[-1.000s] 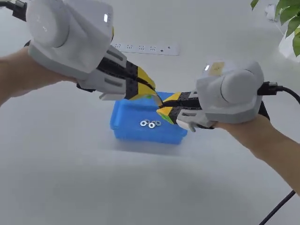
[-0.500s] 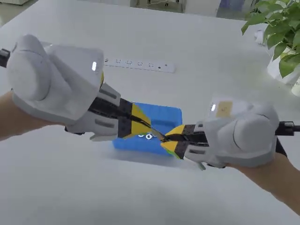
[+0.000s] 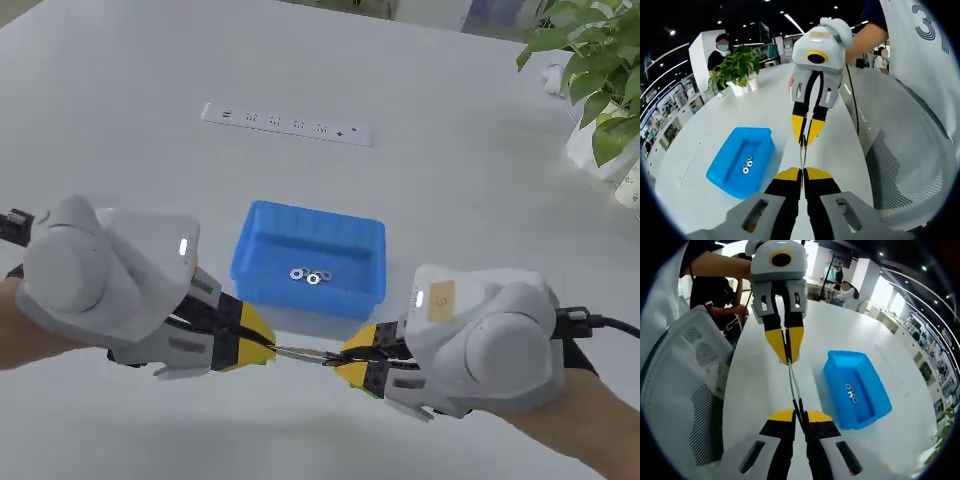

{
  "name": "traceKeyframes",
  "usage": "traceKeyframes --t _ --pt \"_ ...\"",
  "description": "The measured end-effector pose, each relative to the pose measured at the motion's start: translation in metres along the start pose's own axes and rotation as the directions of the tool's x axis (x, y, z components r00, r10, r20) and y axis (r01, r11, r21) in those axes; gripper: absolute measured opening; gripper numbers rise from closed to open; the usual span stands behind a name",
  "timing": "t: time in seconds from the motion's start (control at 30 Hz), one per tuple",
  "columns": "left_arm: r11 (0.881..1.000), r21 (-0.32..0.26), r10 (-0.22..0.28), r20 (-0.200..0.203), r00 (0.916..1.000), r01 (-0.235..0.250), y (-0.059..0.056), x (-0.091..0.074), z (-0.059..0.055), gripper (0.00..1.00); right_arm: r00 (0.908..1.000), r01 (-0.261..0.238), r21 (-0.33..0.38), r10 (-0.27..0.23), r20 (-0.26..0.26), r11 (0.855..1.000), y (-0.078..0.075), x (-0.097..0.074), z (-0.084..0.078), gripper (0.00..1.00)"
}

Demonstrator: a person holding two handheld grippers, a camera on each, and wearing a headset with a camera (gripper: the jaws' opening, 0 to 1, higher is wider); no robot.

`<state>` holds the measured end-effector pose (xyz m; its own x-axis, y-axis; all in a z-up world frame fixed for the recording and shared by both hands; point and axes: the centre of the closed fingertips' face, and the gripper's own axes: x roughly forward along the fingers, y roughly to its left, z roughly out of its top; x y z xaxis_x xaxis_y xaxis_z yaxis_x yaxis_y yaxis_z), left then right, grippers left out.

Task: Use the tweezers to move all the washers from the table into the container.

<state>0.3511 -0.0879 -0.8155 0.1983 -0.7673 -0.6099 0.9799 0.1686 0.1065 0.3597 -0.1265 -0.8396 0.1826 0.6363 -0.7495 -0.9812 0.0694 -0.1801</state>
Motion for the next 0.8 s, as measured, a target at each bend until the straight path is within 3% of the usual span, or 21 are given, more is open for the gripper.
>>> traceKeyframes --t 0.1,0.2,0.4,0.53,0.8 --pt "1.000 0.004 0.013 -0.043 0.9990 -0.013 0.004 0.007 -0.009 0.06 0.9998 -0.002 -0.001 0.002 -0.022 1.000 0.000 0.008 -0.006 0.07" --pt "1.000 -0.008 0.010 -0.048 0.9988 -0.010 0.005 0.014 -0.014 0.06 0.9989 0.004 0.005 -0.004 -0.047 1.000 -0.003 0.013 -0.012 0.07" --pt "1.000 -0.022 0.009 -0.102 0.9947 -0.012 0.013 0.027 -0.029 0.06 0.9964 0.013 0.027 -0.011 -0.084 1.000 -0.012 0.026 -0.022 0.07" --pt "0.999 -0.040 -0.005 -0.132 0.9913 0.000 0.018 0.030 -0.039 0.06 0.9960 0.004 0.034 -0.001 -0.089 0.999 -0.013 0.031 -0.025 0.07" --pt "1.000 -0.026 -0.013 -0.177 0.9841 0.009 0.015 0.036 -0.050 0.06 0.9955 -0.017 0.048 0.021 -0.092 0.999 -0.013 0.037 -0.029 0.07"
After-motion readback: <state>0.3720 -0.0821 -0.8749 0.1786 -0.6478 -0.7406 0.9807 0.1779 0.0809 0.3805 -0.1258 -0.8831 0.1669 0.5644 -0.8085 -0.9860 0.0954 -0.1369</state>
